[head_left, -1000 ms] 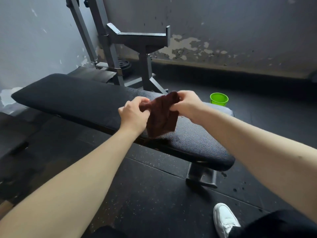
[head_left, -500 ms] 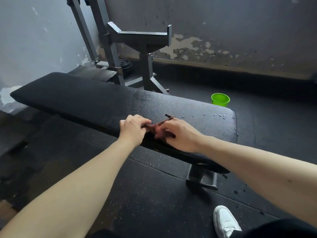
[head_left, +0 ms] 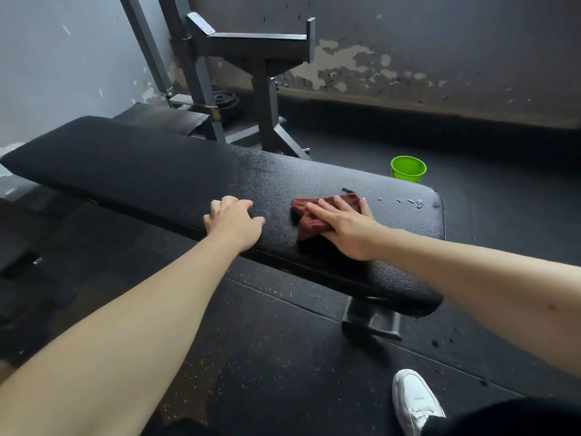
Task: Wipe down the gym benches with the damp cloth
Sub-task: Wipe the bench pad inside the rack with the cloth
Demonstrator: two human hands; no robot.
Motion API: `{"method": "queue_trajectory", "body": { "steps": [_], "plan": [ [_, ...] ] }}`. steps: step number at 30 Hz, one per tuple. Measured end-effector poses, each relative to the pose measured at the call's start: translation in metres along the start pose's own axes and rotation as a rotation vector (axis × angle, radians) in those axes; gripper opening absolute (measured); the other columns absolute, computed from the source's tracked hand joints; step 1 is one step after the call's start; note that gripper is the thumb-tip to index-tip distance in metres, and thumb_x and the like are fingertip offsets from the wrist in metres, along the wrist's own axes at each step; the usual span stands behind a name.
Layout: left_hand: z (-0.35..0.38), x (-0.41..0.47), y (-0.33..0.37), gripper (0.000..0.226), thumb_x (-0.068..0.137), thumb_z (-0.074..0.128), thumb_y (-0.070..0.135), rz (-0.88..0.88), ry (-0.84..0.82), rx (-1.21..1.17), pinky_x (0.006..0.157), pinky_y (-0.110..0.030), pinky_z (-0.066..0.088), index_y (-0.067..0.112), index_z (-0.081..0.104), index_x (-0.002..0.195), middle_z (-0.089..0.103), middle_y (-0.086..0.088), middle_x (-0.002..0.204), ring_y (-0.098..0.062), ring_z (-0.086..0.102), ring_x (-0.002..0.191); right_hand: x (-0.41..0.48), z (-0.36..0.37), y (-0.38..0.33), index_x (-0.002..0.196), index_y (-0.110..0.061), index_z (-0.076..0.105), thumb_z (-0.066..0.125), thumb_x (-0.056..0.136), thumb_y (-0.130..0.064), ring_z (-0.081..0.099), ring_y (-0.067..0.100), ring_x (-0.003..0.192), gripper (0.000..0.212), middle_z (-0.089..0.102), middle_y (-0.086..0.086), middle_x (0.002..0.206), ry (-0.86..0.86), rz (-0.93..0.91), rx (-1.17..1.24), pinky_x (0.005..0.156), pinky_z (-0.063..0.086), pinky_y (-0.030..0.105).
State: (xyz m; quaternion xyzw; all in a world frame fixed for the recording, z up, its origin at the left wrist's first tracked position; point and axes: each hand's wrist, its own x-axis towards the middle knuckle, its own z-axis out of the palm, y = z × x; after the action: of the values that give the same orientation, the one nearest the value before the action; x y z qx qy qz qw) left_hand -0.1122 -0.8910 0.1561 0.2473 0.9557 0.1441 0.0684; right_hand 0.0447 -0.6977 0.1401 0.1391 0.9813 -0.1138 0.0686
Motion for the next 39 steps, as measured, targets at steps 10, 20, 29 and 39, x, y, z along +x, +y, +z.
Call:
{"method": "queue_trajectory", "body": {
  "steps": [10, 20, 29, 39],
  "plan": [
    [-0.005, 0.018, 0.029, 0.087, 0.080, 0.052, 0.083, -0.027, -0.209, 0.414, 0.110, -0.052, 0.027, 0.029, 0.046, 0.148, 0.038, -0.011, 0.151, -0.033, 0.026, 0.143, 0.066, -0.007, 0.013, 0.163, -0.040, 0.007, 0.028, 0.108, -0.048, -0.007, 0.026, 0.159, 0.060, -0.002, 0.000, 0.173, 0.029, 0.033, -0.020, 0.125, -0.007, 0.057],
    [-0.014, 0.019, 0.044, 0.086, 0.079, 0.062, 0.077, -0.070, -0.265, 0.414, 0.110, -0.050, 0.028, 0.023, 0.050, 0.144, 0.041, -0.010, 0.148, -0.032, 0.030, 0.141, 0.121, -0.017, 0.022, 0.161, -0.022, 0.023, 0.035, 0.104, -0.040, 0.010, 0.031, 0.157, 0.061, 0.017, 0.013, 0.169, 0.130, 0.124, -0.053, 0.126, 0.005, 0.055],
    [-0.005, 0.025, 0.073, 0.092, 0.077, 0.063, 0.079, -0.044, -0.284, 0.390, 0.113, -0.050, 0.027, 0.019, 0.046, 0.146, 0.034, -0.012, 0.153, -0.034, 0.025, 0.144, 0.081, -0.007, 0.018, 0.163, -0.027, 0.019, 0.031, 0.107, -0.045, 0.007, 0.024, 0.159, 0.060, 0.014, 0.006, 0.172, 0.129, 0.055, -0.030, 0.128, 0.003, 0.048],
    [-0.004, 0.027, 0.075, 0.092, 0.075, 0.063, 0.082, -0.056, -0.289, 0.391, 0.111, -0.049, 0.028, 0.023, 0.048, 0.143, 0.035, -0.009, 0.149, -0.032, 0.027, 0.141, 0.150, -0.025, 0.025, 0.161, -0.031, 0.023, 0.021, 0.093, -0.074, 0.016, 0.038, 0.154, 0.080, 0.023, 0.012, 0.167, 0.116, 0.217, -0.013, 0.125, 0.007, 0.056]
  ]
}}
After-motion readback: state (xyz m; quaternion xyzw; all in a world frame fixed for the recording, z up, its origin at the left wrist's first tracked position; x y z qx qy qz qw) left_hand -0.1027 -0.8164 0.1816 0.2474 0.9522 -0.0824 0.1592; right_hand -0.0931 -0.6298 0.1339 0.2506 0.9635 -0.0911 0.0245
